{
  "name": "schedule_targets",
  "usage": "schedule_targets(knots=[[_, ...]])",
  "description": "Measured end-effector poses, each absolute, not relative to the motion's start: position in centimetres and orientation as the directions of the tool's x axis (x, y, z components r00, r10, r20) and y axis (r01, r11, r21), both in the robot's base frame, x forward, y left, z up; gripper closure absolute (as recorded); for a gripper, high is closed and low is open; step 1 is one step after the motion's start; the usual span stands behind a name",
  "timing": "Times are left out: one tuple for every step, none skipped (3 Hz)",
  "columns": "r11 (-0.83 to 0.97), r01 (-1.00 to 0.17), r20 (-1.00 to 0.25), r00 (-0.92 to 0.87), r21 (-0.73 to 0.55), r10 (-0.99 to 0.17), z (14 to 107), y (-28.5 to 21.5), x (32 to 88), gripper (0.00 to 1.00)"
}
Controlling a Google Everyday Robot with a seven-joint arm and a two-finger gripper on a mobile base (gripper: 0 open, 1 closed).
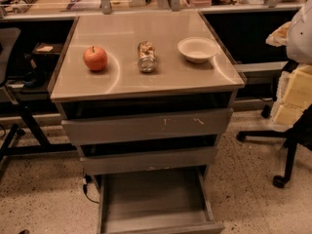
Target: Close bottom drawer
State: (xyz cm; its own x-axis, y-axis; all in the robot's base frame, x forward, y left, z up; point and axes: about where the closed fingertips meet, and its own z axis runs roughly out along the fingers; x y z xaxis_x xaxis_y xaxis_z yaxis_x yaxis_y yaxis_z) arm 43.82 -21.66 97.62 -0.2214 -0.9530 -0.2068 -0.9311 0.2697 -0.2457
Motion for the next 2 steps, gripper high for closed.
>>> schedule_targets(knots=[[0.27, -0.931, -0.207, -0.221, -0.246, -0.953, 97.62, -21.66, 43.82, 0.0], [0.27, -0.931, -0.207, -0.221, -0.246, -0.953, 97.62, -21.66, 43.82, 0.12]])
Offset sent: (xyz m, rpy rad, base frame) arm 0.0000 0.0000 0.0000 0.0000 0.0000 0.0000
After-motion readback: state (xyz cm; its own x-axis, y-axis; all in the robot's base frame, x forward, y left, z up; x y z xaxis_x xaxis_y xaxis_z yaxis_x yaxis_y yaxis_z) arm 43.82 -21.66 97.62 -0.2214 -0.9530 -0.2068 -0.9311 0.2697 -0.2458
